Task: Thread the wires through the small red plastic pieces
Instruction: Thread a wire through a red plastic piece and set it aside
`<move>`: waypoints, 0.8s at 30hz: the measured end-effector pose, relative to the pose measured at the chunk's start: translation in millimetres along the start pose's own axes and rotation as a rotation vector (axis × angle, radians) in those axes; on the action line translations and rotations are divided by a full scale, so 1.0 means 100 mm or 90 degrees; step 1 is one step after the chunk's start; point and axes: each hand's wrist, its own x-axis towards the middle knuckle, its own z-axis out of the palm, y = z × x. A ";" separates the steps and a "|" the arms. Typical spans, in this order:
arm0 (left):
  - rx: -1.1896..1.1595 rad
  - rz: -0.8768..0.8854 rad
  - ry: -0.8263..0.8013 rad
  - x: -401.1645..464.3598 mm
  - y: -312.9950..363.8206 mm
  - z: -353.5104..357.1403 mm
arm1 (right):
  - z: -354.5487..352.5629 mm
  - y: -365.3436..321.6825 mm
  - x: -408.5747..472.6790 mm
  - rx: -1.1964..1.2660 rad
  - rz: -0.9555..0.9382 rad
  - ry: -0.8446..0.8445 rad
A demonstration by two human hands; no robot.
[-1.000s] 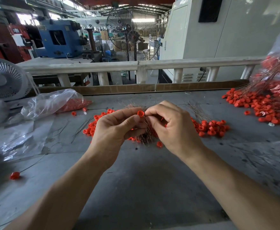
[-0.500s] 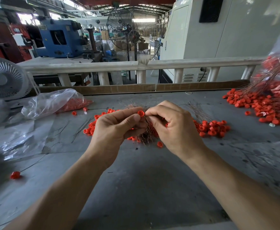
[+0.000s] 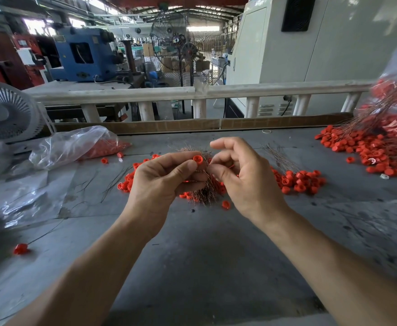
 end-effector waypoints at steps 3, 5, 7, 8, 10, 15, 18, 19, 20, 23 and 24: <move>-0.004 0.001 -0.008 0.00 0.01 0.00 | 0.01 0.01 0.00 0.012 0.015 -0.023; -0.015 -0.004 -0.011 0.00 0.01 0.00 | 0.01 0.02 0.00 0.020 0.021 -0.031; -0.030 -0.011 -0.015 0.01 0.01 -0.01 | 0.02 0.02 0.01 0.027 0.027 -0.034; -0.039 -0.014 -0.018 0.01 0.01 -0.01 | 0.02 0.03 0.01 0.029 0.029 -0.035; -0.050 -0.017 -0.023 0.02 0.00 -0.02 | 0.02 0.04 0.01 0.025 0.028 -0.039; -0.065 -0.022 -0.027 0.01 -0.01 -0.01 | 0.04 0.11 0.01 0.035 0.036 -0.064; -0.098 -0.027 -0.031 0.02 0.00 -0.01 | 0.04 0.14 0.00 0.009 0.031 -0.094; -0.106 -0.024 -0.025 0.02 0.00 0.00 | 0.02 0.15 0.01 -0.006 0.028 -0.102; -0.112 -0.020 -0.016 0.02 0.01 -0.01 | 0.00 0.16 0.01 -0.019 0.026 -0.107; -0.122 0.010 0.020 0.03 0.03 0.00 | -0.10 0.21 0.07 -0.049 0.040 -0.076; -0.119 0.026 0.033 0.03 0.04 0.00 | -0.15 0.24 0.09 -0.073 0.055 -0.041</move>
